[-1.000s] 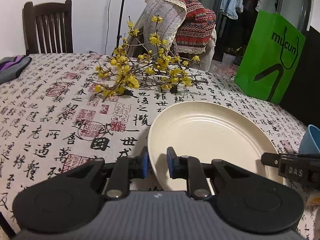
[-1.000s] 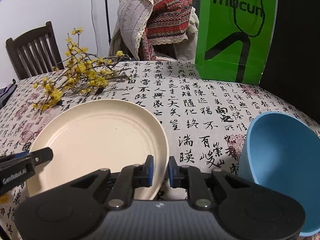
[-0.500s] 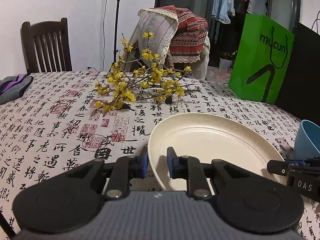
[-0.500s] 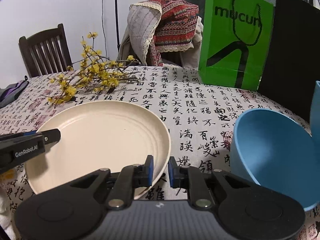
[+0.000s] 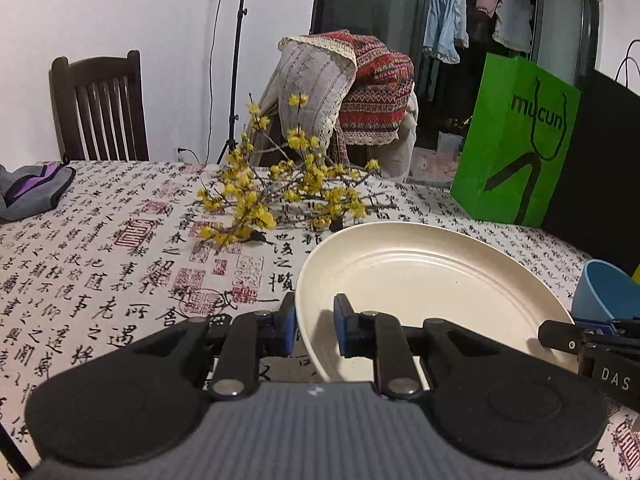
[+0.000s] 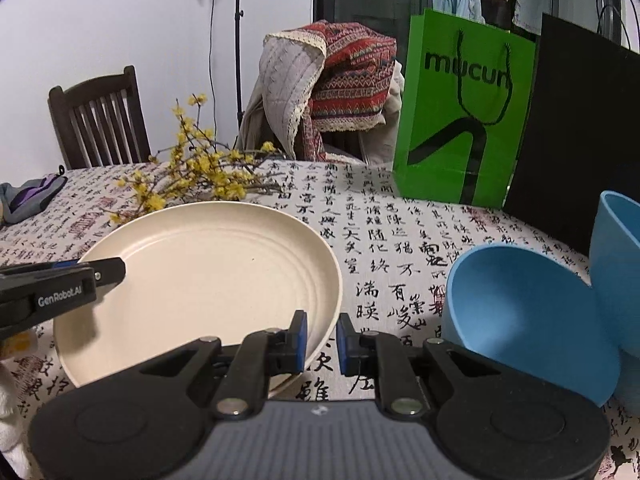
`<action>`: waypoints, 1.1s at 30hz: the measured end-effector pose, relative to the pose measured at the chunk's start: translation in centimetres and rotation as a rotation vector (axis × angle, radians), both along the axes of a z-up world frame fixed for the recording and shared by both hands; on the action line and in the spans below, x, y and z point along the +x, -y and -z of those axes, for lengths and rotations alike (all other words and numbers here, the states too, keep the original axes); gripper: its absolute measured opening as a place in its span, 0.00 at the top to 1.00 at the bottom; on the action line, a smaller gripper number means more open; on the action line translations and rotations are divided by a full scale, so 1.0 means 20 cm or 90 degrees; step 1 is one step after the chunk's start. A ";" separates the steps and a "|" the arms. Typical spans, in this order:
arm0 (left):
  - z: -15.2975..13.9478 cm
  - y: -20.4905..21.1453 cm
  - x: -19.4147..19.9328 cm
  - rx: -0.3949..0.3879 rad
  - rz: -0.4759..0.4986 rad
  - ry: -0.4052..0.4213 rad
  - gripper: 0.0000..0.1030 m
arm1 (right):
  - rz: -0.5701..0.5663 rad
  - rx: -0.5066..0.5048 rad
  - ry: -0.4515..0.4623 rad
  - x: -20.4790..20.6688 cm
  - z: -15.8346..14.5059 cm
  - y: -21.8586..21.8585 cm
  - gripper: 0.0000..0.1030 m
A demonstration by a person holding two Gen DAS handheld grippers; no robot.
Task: Organize plates and bowls
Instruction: 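Lift the cream plate off the cloth with both grippers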
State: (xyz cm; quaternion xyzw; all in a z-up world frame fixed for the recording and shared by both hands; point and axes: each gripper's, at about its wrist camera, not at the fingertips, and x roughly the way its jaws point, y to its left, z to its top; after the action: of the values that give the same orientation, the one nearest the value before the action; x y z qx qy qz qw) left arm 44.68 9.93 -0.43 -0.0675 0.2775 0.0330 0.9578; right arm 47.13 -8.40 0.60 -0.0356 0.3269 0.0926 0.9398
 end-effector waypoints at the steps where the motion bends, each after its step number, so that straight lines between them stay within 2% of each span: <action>1: -0.01 0.00 -0.01 0.001 -0.001 0.003 0.81 | 0.000 0.002 0.003 -0.01 -0.01 0.00 0.86; 33: -0.22 -0.05 -0.33 0.019 -0.008 0.056 0.81 | 0.005 0.023 0.058 -0.28 -0.20 -0.06 0.86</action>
State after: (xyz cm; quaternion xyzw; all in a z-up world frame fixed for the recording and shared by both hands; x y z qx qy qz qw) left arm 38.05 10.95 3.98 -0.0567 0.2343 0.0401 0.9697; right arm 41.47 -7.14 4.68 -0.0215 0.2820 0.0927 0.9547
